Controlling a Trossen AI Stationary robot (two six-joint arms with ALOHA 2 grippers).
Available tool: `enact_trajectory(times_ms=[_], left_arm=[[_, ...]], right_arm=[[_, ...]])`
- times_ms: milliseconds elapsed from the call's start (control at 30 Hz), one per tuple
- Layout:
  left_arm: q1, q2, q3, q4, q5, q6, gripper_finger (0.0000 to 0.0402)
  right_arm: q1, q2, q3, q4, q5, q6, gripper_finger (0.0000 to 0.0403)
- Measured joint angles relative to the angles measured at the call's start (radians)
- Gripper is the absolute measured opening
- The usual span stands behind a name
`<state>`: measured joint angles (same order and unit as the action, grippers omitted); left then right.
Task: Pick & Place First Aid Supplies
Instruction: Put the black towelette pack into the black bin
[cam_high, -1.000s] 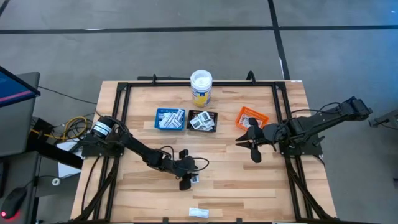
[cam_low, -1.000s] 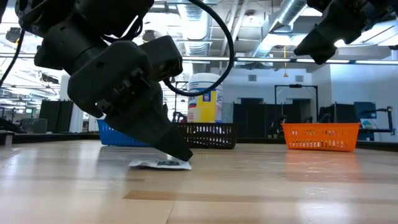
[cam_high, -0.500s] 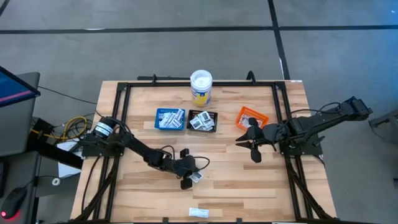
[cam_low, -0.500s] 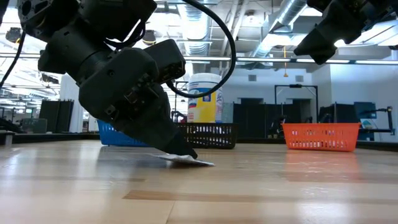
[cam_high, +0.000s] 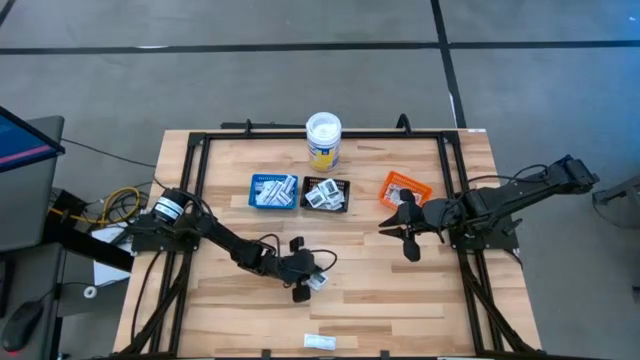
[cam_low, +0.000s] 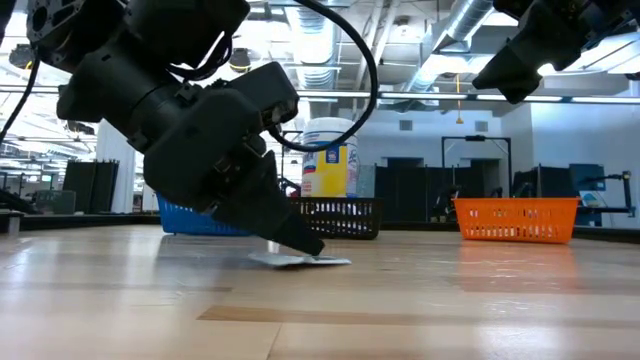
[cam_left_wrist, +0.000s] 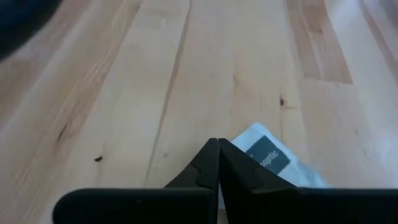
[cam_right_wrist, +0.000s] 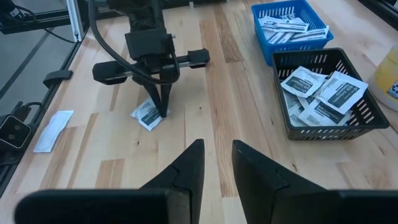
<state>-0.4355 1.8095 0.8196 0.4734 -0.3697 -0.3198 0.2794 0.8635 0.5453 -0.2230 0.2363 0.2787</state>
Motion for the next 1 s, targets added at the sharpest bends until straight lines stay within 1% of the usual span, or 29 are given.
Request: enact_trajectory(times_ms=[133,233,400,500,600,700,833,900,1000], left_arm=[[-0.001,0.000,0.000,0.009,-0.054,0.001,0.0005],[0.000,0.000,0.000,0.016,-0.071,0.001,0.0005],[-0.001,-0.001,0.000,0.023,-0.068,0.001,0.0005],[-0.001,-0.002,0.001,0.023,-0.028,0.001,0.0010],[0.001,-0.028,0.001,0.020,-0.021,0.001,0.0028],[0.008,-0.078,0.002,-0.007,-0.019,0.001,0.0056],[0.012,-0.156,0.003,-0.145,-0.020,-0.002,0.0097],[0.010,-0.168,0.003,-0.191,-0.018,-0.018,0.0114],[0.008,-0.150,0.003,-0.190,-0.004,-0.067,0.0133]], right_arm=[[0.000,0.000,0.000,0.000,0.000,0.000,0.0077],[0.000,0.000,0.000,0.000,0.000,0.000,0.0077],[0.000,0.000,0.000,0.000,0.000,0.000,0.0077],[0.000,0.000,0.000,0.000,0.000,0.000,0.0077],[0.000,0.000,0.000,0.000,0.000,0.000,0.0077],[0.000,0.000,0.000,0.000,0.000,0.000,0.0077],[0.000,0.000,0.000,0.000,0.000,0.000,0.0077],[0.000,0.000,0.000,0.000,0.000,0.000,0.0077],[0.000,0.000,0.000,0.000,0.000,0.000,0.0077]])
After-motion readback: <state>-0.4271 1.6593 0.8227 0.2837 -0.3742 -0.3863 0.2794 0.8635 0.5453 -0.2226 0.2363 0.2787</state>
